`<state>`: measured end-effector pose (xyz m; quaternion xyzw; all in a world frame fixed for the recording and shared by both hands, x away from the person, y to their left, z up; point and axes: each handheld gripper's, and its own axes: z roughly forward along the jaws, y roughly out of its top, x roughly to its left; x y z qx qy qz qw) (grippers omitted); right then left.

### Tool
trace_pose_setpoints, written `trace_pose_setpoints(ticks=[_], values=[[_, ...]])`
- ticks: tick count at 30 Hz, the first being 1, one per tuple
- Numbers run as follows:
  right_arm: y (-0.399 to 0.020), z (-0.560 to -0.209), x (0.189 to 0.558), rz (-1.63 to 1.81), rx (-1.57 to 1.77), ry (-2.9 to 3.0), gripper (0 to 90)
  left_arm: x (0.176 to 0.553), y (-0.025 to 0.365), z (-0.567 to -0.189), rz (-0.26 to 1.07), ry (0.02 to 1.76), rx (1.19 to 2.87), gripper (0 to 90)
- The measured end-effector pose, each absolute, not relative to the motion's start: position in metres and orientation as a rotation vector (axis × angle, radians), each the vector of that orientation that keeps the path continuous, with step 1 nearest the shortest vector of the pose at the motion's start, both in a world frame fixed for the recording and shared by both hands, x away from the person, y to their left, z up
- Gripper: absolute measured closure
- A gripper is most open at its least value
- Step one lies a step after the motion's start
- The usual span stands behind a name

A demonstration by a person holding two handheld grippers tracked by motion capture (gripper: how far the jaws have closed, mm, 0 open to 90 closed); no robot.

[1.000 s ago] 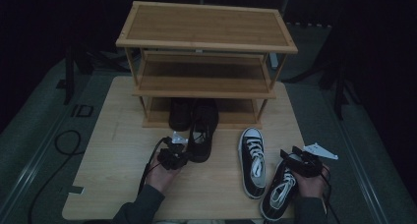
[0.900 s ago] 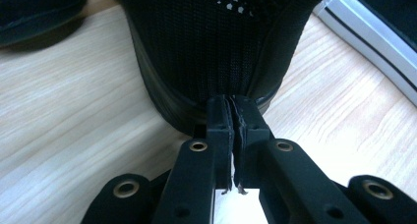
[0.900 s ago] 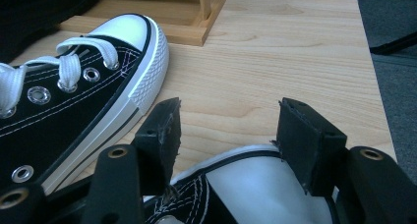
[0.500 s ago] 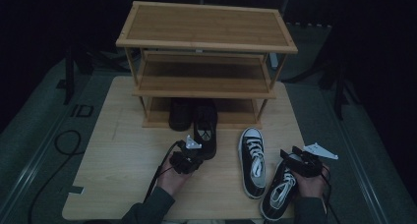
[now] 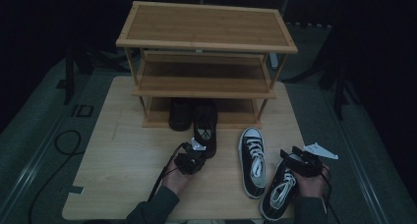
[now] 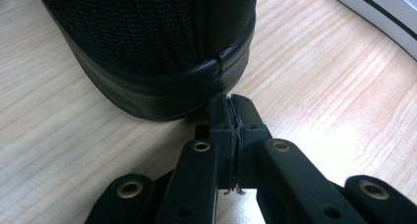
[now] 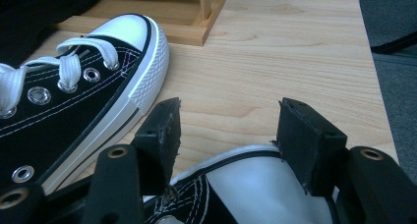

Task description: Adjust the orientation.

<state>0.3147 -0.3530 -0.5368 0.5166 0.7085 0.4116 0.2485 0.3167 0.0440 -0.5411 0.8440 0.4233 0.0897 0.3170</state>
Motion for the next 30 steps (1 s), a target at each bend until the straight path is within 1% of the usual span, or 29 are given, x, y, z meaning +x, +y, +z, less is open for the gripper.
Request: trace_pose_setpoints(ticks=[4,5,11,12,16,20,27,29,30], values=[[-0.353,-0.537,0.315,1.122,1.408,1.930,41.8,0.319,0.045,-0.539,0.246,1.116,2.220,88.7],[-0.353,-0.537,0.315,1.122,1.408,1.930,41.8,0.324,0.048,-0.536,0.273,1.122,2.214,88.8],[-0.353,-0.537,0.315,1.121,1.409,1.932,41.8,0.334,0.054,-0.528,0.291,1.140,2.178,88.8],[-0.353,-0.537,0.315,1.122,1.408,1.931,41.8,0.339,0.054,-0.525,0.317,1.146,2.178,88.6],[-0.353,-0.537,0.315,1.122,1.408,1.931,41.8,0.347,0.054,-0.521,0.290,1.141,2.167,89.2],[-0.353,-0.537,0.315,1.123,1.409,1.931,41.8,0.348,0.051,-0.521,0.303,1.125,2.179,89.3],[-0.353,-0.537,0.315,1.123,1.409,1.932,41.8,0.348,0.055,-0.520,0.300,1.144,2.151,89.5],[-0.353,-0.537,0.315,1.123,1.408,1.932,41.8,0.349,0.061,-0.519,0.346,1.184,2.137,88.0],[-0.353,-0.537,0.315,1.123,1.408,1.932,41.8,0.350,0.063,-0.519,0.346,1.202,2.124,87.5]])
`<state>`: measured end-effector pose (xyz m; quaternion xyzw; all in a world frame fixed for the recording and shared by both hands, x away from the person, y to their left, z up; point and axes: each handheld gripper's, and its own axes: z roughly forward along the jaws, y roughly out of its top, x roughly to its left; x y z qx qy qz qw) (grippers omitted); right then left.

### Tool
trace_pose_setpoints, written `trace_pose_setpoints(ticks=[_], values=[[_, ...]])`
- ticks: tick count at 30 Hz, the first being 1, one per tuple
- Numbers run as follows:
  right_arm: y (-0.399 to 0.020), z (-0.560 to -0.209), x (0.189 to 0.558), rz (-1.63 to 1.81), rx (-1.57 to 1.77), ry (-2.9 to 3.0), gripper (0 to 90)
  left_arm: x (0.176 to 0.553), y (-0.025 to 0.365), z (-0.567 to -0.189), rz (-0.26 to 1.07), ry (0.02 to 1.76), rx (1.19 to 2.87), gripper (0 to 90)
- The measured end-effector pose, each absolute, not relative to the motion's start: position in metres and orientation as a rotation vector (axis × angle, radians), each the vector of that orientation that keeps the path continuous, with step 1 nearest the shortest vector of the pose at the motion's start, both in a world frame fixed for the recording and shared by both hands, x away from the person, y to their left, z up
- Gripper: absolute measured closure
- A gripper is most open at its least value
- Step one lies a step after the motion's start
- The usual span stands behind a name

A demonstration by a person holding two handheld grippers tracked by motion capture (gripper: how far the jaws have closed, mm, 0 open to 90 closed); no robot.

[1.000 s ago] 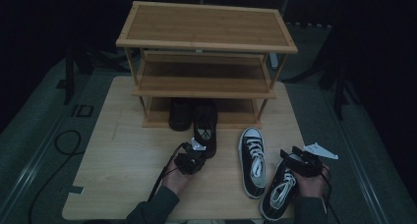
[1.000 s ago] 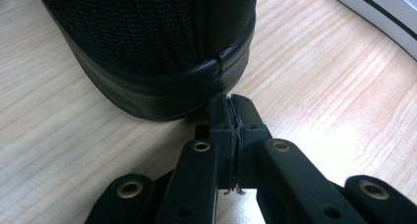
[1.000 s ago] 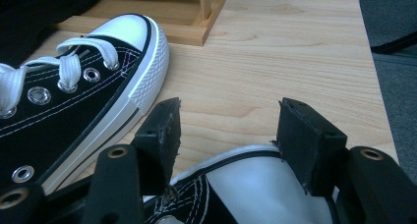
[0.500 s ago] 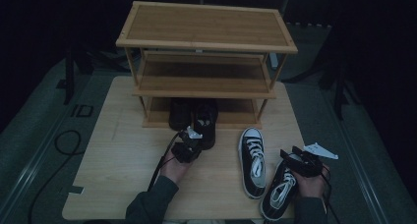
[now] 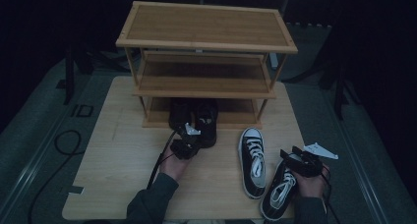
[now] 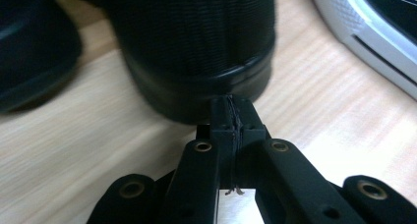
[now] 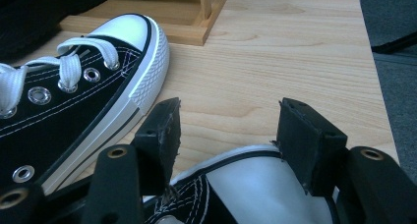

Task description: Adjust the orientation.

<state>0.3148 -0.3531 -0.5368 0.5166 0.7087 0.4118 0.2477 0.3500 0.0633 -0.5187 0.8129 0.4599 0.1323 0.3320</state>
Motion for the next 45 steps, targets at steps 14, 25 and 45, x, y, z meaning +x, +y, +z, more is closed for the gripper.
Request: trace_pose_setpoints(ticks=[14,25,45], values=[[-0.353,-0.537,0.315,1.124,1.408,1.933,41.7,0.351,0.032,-0.536,0.304,1.128,2.241,88.2],[-0.353,-0.537,0.315,1.123,1.405,1.935,41.6,0.368,0.031,-0.536,0.329,1.176,2.215,88.1],[-0.353,-0.537,0.315,1.124,1.405,1.936,41.5,0.396,0.050,-0.543,0.308,1.287,2.145,87.3]])
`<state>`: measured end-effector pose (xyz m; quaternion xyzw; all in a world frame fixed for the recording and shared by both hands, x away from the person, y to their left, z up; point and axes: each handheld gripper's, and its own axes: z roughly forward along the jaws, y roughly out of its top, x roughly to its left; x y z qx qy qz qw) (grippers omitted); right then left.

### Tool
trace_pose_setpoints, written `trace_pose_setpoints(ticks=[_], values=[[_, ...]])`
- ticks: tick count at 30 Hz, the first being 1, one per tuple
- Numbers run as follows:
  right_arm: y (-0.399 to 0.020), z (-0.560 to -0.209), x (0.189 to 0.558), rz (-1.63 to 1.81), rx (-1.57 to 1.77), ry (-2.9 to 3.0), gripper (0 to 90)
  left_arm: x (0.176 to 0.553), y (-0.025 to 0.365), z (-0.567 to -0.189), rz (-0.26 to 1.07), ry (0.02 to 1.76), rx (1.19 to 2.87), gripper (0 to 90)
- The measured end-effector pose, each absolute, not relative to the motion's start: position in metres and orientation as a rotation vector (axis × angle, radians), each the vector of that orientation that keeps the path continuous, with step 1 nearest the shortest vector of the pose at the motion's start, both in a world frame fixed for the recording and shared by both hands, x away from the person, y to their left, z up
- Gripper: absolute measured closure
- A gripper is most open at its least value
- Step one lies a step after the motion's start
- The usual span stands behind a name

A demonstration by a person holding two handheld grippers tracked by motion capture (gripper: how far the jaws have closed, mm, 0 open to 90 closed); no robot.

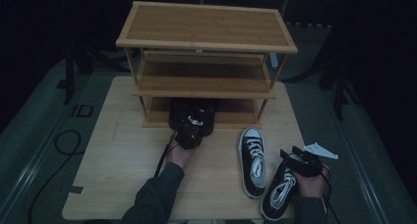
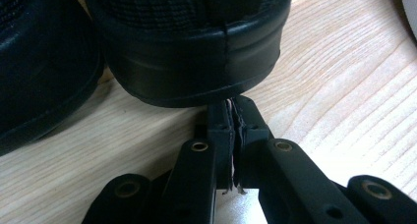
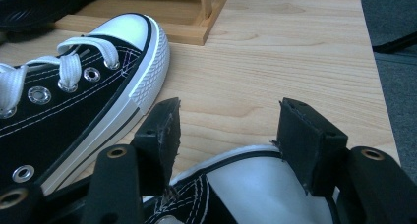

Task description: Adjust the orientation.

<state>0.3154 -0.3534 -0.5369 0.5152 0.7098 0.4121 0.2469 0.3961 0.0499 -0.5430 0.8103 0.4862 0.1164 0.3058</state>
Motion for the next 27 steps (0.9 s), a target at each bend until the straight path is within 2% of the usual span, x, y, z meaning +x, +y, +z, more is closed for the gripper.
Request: trace_pose_setpoints(ticks=[12,15,23,27], values=[[-0.354,-0.537,0.315,1.126,1.405,1.936,41.5,0.408,0.053,-0.544,0.250,1.296,2.111,85.3],[-0.354,-0.537,0.315,1.127,1.405,1.937,41.5,0.405,0.058,-0.543,0.255,1.282,2.101,81.0],[-0.353,-0.537,0.315,1.125,1.404,1.934,41.5,0.388,0.094,-0.539,0.275,1.295,2.052,76.7],[-0.353,-0.537,0.315,1.121,1.404,1.933,41.6,0.375,0.108,-0.540,0.334,1.278,2.055,68.0]])
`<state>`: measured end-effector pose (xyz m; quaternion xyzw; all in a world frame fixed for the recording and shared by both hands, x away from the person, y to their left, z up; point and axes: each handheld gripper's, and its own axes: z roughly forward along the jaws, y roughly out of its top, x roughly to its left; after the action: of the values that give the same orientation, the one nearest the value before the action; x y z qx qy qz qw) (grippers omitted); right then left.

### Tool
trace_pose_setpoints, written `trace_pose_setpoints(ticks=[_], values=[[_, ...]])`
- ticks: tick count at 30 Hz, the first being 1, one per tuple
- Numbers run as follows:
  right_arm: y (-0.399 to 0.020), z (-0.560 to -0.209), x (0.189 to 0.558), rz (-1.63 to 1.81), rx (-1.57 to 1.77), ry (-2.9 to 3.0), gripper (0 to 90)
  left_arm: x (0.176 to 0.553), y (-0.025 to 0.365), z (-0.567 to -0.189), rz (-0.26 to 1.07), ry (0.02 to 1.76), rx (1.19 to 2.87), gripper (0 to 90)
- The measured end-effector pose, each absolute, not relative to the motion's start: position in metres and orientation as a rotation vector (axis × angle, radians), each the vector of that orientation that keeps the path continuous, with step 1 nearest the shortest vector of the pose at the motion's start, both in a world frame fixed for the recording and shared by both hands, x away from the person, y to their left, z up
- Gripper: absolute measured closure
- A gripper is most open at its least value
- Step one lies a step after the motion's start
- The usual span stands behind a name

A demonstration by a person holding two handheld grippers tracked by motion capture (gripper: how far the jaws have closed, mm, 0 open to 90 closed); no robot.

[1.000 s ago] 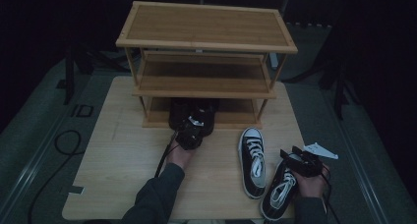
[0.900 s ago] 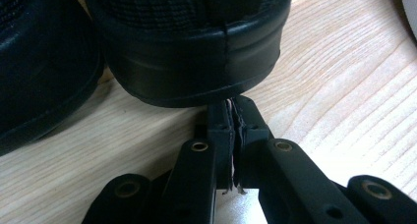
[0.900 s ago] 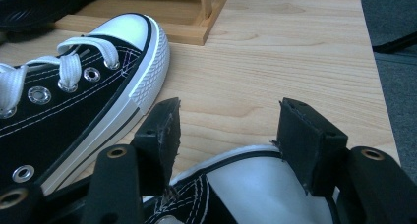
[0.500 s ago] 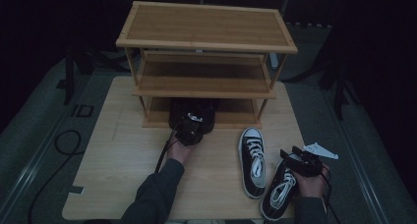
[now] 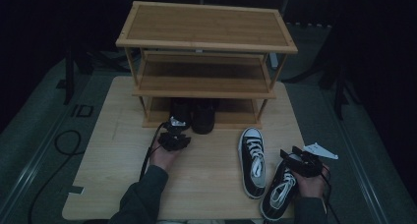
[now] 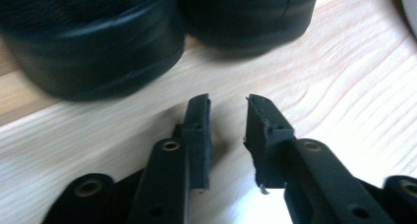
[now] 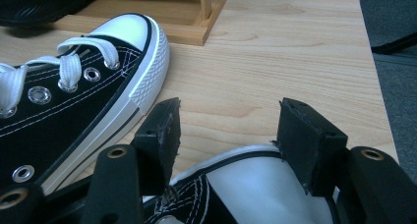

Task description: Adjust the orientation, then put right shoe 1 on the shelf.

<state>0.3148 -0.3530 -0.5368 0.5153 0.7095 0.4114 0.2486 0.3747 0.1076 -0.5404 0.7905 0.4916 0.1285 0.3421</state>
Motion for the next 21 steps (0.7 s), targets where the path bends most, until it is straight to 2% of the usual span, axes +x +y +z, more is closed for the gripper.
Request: trace_pose_setpoints(ticks=[11,19,21], values=[[-0.352,-0.536,0.315,1.117,1.405,1.932,41.5,0.346,0.141,-0.549,0.373,1.332,1.999,59.7],[-0.353,-0.532,0.314,1.132,1.427,1.927,42.3,0.342,0.141,-0.553,0.413,1.334,2.006,58.3],[-0.352,-0.530,0.314,1.113,1.431,1.934,45.0,0.342,0.140,-0.553,0.431,1.327,2.014,57.8]])
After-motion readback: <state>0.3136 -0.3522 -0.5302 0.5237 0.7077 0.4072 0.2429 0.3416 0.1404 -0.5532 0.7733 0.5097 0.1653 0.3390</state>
